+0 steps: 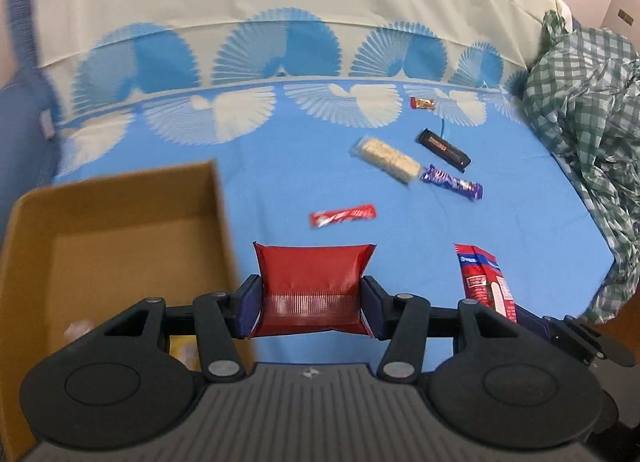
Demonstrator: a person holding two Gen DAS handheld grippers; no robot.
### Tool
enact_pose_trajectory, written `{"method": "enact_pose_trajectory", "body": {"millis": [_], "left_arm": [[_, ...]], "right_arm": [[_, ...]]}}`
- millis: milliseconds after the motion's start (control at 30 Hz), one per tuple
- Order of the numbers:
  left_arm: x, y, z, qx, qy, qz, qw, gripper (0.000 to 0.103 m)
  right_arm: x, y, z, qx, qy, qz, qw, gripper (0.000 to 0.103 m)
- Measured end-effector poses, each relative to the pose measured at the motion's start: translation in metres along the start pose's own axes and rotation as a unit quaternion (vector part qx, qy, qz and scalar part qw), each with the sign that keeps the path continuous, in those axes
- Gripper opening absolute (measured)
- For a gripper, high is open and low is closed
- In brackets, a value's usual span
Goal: Organize snacks
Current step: 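Carry the red wrapper and red-white packet over the box with both tools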
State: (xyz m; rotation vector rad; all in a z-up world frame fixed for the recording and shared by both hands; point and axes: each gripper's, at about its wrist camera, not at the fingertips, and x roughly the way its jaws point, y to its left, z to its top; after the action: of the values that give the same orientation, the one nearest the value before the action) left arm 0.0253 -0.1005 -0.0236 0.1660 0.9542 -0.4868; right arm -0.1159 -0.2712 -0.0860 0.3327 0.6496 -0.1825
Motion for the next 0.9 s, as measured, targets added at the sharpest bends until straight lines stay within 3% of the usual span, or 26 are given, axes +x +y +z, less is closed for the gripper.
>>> {"method": "enact_pose_trajectory", "body": {"millis": [233, 433, 600, 900], "left_arm": [[-0.086, 0.037, -0.077, -0.03, -0.014, 0.026, 0.9991, 0.058], [-0.13, 0.063, -0.132, -0.053, -0.019, 0.056, 0.9968, 0.058], [-0.155, 0.078, -0.162, -0.07, -0.026, 0.066, 0.995, 0.058], [-0.178, 0.084, -0.179, -0.084, -0.046, 0.062, 0.9935, 0.058]], "right_arm": [[-0.065, 0.07, -0.039, -0.047, 0.02, 0.059, 0.997, 0.041], [-0.101, 0.114, -0.062, -0.083, 0.017, 0.085, 0.993, 0.041], [-0.119, 0.132, -0.067, -0.107, 0.002, 0.088, 0.99, 0.041], [-0.138, 0.147, -0.072, -0.134, -0.012, 0.087, 0.987, 0.041]]}}
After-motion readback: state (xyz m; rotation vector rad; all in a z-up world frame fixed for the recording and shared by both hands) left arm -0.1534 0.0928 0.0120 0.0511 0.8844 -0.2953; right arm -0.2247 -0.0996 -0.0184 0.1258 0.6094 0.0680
